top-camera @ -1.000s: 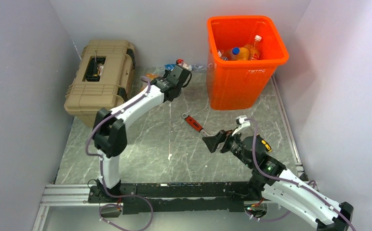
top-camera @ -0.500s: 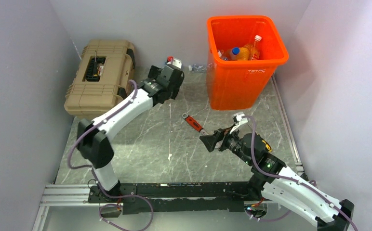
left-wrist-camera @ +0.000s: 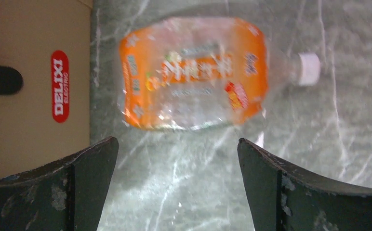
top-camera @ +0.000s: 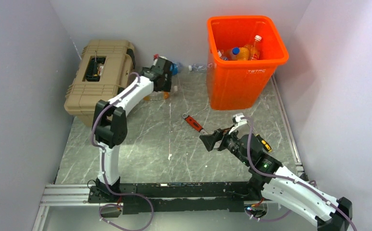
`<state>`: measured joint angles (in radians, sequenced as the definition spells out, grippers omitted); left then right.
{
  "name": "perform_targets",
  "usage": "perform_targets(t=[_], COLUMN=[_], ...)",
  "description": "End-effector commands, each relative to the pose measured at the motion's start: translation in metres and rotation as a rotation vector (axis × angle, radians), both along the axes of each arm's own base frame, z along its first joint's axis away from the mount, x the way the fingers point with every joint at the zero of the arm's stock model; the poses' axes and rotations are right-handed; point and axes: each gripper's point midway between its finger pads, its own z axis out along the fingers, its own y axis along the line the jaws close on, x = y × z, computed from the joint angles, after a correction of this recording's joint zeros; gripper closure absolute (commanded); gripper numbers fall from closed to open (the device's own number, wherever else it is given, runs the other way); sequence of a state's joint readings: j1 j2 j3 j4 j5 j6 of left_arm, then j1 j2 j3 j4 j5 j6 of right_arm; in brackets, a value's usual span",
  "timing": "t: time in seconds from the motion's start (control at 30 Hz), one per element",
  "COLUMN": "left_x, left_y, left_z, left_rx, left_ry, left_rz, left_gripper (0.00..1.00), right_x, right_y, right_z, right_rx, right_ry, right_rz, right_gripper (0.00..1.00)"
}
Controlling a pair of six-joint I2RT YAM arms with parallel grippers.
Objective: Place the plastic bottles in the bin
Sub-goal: Pick up the plastic bottle at the center of the board.
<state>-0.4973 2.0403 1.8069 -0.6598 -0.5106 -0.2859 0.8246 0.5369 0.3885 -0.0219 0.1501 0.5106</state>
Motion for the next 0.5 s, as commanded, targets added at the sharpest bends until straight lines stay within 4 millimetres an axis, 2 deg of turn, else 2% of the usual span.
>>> perform_targets(t=[0.0,0.13,0.27,0.33,0.47], left_x=[0.041,0.062,0.055,0.04,0.031], left_y=[0.008,-0.023,-0.053,-0.071,-0.108], left_z=[0.021,0.035,0.038,0.028,0.005], left_rx=[-0.208,-0.175,0.029,0.162,0.341], left_ry=[-0.056,-0.074,-0.121,-0.169,-0.228], left_rz=[-0.011,-0.329,-0.729,-0.933,-1.261], left_gripper=[0.01,0.01,0.02,0.01,0.03], right_x=[0.011,0.01,0.008,0.006,-0.002], right_y=[0.007,0.015,0.01,0.007,-0.001], right_z=[0.007,0.002,0.001,0.002,-0.001], right_rx=[0.079,0.072,0.058,0.046,0.013], right_ry=[-0.019,0.004,0.0,-0.002,0.013], right_rz=[-0.033,-0.004,-0.01,-0.009,-0.004], right_gripper=[0.05,0.05,0.05,0.05,0.05])
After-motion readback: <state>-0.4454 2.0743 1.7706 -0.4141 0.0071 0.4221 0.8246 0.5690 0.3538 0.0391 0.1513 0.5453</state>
